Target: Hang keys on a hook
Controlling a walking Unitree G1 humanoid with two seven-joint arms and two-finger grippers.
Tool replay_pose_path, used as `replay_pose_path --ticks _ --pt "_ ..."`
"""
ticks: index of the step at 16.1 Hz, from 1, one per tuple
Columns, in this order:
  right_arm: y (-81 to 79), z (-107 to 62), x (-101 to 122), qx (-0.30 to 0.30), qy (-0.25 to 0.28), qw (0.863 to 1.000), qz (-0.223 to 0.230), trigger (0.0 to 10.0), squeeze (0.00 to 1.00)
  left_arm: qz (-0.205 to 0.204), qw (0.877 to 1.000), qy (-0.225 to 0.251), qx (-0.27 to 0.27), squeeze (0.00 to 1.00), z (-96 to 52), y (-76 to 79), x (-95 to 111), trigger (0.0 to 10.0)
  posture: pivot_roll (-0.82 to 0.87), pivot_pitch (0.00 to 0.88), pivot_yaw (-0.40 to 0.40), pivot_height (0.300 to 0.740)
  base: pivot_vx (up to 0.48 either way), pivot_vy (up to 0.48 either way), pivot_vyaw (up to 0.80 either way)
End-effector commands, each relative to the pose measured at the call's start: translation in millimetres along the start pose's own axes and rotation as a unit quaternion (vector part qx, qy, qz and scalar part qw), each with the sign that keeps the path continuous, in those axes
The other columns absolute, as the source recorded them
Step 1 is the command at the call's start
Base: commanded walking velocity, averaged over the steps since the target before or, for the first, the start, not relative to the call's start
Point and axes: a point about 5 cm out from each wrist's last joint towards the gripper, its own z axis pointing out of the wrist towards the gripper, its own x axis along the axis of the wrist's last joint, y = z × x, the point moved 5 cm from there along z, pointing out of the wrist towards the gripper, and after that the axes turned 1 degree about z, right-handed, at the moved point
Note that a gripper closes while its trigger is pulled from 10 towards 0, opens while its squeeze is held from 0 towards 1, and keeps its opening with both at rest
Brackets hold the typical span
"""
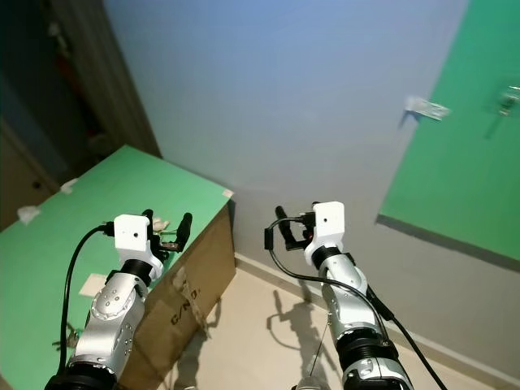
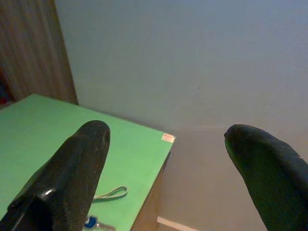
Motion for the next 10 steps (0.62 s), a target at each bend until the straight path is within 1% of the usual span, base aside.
replay_pose_path --ticks 1,2,5,8,10 --pt "-0.8 -4.3 -6 -0.001 -0.003 1.0 0.008 10.0 0.0 0.004 1.0 -0.01 0.003 0.0 0.5 -0.2 -2 10.0 -0.18 0.0 0.104 0.74 0.0 0.0 0.44" --pt "-0.8 -4.3 -6 -0.001 -0.003 1.0 0.008 10.0 0.0 0.004 1.0 -0.01 0.003 0.0 0.5 -0.2 -2 10.0 -0.18 0.0 0.104 0.74 0.0 0.0 0.44" --pt "8.6 -10.9 -8 -0.02 0.001 1.0 0.007 10.0 0.0 0.015 1.0 -0.015 0.008 0.0 -1.0 -3.3 -5 10.0 -0.19 0.0 0.116 0.74 0.0 0.0 0.42" --pt "9.9 -11.7 -8 -0.021 0.0 1.0 0.006 10.0 0.0 0.034 0.999 -0.024 0.008 0.0 -3.0 -2.7 -9 10.0 -0.19 0.0 0.118 0.74 0.0 0.0 0.41" --pt "9.0 -11.0 -8 -0.019 -0.001 1.0 0.006 10.0 0.0 0.034 0.999 -0.022 0.008 0.0 -1.6 -1.8 -7 10.0 -0.19 0.0 0.116 0.74 0.0 0.0 0.41"
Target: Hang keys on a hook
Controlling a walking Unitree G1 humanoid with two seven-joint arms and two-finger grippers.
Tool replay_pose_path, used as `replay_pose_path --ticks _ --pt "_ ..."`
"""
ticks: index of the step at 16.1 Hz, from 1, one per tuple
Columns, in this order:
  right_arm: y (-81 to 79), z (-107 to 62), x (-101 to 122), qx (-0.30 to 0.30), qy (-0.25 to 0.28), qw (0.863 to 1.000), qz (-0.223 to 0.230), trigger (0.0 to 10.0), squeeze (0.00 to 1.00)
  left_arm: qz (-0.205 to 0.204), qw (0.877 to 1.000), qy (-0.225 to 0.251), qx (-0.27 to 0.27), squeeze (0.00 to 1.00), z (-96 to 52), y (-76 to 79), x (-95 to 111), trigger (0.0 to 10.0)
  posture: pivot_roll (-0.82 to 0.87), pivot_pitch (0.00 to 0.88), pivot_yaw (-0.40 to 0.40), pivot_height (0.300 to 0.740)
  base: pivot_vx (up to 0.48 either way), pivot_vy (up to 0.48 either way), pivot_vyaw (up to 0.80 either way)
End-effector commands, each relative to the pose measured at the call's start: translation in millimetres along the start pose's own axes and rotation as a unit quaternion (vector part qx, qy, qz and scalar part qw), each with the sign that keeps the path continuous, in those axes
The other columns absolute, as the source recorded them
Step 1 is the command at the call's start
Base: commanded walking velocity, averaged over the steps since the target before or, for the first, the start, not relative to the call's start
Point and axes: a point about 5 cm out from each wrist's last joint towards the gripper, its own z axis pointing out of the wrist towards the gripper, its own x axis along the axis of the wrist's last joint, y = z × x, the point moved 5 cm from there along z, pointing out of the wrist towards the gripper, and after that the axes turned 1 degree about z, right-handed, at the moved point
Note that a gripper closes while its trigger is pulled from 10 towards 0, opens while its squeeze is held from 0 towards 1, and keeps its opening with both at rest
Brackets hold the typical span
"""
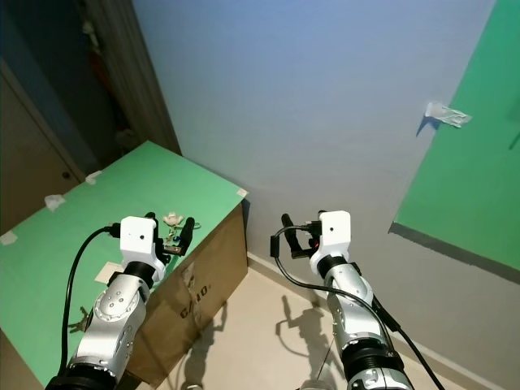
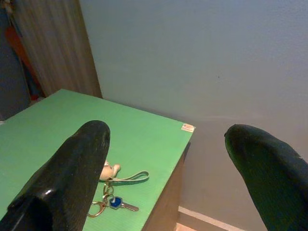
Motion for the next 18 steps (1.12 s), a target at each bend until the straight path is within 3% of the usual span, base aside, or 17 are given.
replay_pose_path --ticks 1,6,8,13,18 --pt "-1.7 0.8 2.4 0.001 0.006 1.0 0.001 10.0 0.0 0.008 1.0 -0.006 0.007 0.0 0.5 -4.4 -0.9 10.0 -0.19 0.0 0.115 0.74 0.0 0.0 0.42" --pt "-4.4 0.6 -0.4 0.009 0.001 1.0 -0.002 10.0 0.0 0.0 1.0 -0.005 0.007 0.0 -2.9 -3.8 -2.3 10.0 -0.18 0.0 0.107 0.74 0.0 0.0 0.41" --pt "-4.7 -0.4 -0.9 0.01 0.001 1.0 -0.003 10.0 0.0 0.016 1.0 -0.004 0.003 0.0 -4.5 -1.6 -1.9 10.0 -0.18 0.0 0.105 0.74 0.0 0.0 0.41" --pt "-4.6 -2.8 -3.3 0.013 -0.004 1.0 -0.005 10.0 0.0 -0.009 1.0 0.002 0.015 0.0 -6.2 0.6 -1.8 10.0 -0.19 0.0 0.107 0.74 0.0 -0.434 0.42" --pt "-3.8 -3.9 -4.9 0.014 -0.008 1.0 -0.002 10.0 0.0 -0.012 1.0 -0.006 0.016 0.0 -4.4 2.2 -4.2 10.0 -0.2 0.0 0.108 0.74 0.0 0.0 0.41"
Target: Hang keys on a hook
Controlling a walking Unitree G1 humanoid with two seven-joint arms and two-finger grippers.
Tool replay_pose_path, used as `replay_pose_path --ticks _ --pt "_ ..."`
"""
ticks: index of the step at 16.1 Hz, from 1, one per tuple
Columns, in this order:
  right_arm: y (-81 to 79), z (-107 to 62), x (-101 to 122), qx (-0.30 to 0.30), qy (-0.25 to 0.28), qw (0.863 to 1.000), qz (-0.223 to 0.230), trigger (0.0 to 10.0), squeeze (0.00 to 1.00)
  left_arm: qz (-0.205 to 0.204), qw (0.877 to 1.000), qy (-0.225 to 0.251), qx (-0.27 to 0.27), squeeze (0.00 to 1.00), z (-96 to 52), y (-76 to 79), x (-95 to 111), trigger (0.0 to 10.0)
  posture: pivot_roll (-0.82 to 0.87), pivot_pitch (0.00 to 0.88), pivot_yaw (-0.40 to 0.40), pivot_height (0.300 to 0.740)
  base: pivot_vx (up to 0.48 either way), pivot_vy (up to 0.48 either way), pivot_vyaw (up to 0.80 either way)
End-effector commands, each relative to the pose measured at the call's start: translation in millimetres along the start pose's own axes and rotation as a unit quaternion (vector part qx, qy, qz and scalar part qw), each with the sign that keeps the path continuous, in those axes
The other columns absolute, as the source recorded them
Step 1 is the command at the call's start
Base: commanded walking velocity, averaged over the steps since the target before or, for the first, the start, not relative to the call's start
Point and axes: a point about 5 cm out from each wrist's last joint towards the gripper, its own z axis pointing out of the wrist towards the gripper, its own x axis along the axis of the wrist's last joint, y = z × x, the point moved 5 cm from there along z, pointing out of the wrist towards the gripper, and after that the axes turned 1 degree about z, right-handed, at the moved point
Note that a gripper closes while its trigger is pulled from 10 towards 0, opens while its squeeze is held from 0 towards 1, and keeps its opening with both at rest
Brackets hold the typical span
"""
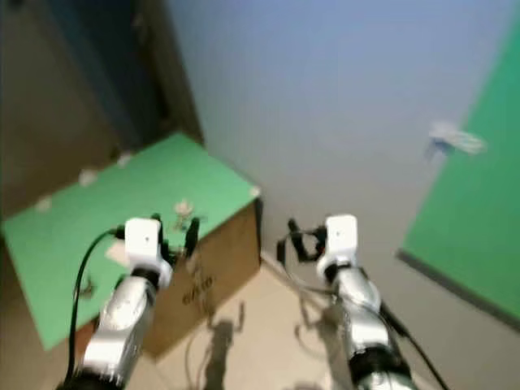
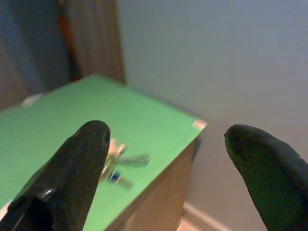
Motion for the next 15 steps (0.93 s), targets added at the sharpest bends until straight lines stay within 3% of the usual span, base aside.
replay_pose_path --ticks 1,15 --pt "-6.9 2.9 3 0.013 0.004 1.0 0.003 10.0 0.0 0.008 1.0 0.0 0.009 0.0 1.6 -5.5 2 10.0 -0.2 0.0 0.108 0.74 0.0 0.0 0.41" --pt "-8.4 4.1 3 0.018 0.0 1.0 0.007 10.0 0.0 0.029 0.999 0.004 -0.016 0.0 7.8 7.0 6 10.0 -0.21 0.0 0.114 0.74 0.0 0.0 0.42"
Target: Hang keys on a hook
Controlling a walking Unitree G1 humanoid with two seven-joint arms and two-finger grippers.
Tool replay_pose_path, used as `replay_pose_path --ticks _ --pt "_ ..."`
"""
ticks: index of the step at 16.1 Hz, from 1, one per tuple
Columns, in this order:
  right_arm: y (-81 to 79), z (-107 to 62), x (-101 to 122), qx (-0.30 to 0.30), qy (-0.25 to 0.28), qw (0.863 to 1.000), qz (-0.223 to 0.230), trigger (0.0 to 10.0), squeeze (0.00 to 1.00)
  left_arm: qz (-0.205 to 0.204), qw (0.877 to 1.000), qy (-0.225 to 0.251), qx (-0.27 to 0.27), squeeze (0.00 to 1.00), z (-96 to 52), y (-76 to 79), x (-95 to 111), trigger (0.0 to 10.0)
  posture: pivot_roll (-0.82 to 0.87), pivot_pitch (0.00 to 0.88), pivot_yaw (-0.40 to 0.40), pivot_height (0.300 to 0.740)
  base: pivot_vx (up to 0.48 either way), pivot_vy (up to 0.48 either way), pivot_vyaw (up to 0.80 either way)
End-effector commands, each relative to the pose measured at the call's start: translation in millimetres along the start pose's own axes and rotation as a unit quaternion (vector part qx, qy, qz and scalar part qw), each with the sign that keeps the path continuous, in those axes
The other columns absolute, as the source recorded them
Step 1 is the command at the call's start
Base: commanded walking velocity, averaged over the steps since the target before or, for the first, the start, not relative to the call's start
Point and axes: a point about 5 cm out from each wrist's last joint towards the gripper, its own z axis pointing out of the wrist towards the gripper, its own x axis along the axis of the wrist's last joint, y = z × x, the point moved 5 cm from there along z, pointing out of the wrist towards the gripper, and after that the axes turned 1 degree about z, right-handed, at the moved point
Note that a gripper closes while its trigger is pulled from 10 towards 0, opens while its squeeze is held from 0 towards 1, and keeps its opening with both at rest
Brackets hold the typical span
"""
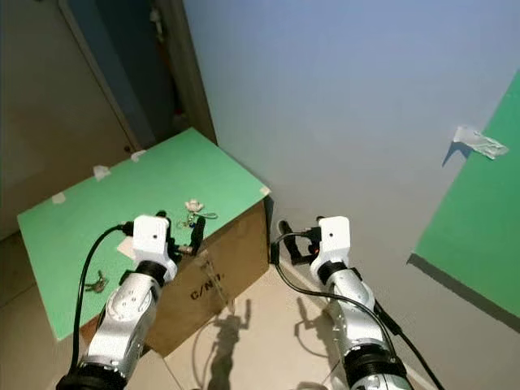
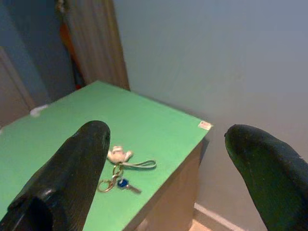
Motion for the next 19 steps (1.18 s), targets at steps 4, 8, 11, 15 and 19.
replay_pose_path --ticks 4,8,11,15,19 --pt "-1.1 3.6 3.9 0.0 0.001 1.0 0.005 10.0 0.0 -0.003 1.0 -0.006 0.018 0.0 -1.2 -7.3 -3.3 10.0 -0.21 0.0 0.111 0.74 0.431 0.0 0.0" --pt "0.3 3.3 1.7 -0.004 -0.004 1.0 0.014 10.0 0.0 -0.007 1.0 -0.003 0.024 0.0 -1.9 -7.1 -3.3 10.0 -0.2 0.0 0.108 0.74 0.449 0.0 0.0" --pt "-0.9 3.6 1.0 -0.001 -0.007 1.0 0.012 10.0 0.0 -0.01 1.0 -0.003 0.027 0.0 -2.9 -6.4 -3.7 10.0 -0.2 0.0 0.105 0.74 0.451 0.0 0.0" --pt "-5.8 3.5 -0.3 0.017 -0.012 1.0 0.005 10.0 0.0 -0.007 0.999 -0.007 0.037 0.0 -3.5 -7.4 -5.7 10.0 -0.2 0.0 0.102 0.74 0.226 0.0 0.38" --pt "-8.3 2.0 -1.7 0.026 -0.013 1.0 0.006 10.0 0.0 -0.007 0.999 -0.009 0.034 0.0 -4.9 -5.4 -7.1 10.0 -0.2 0.0 0.1 0.74 0.0 0.0 0.7"
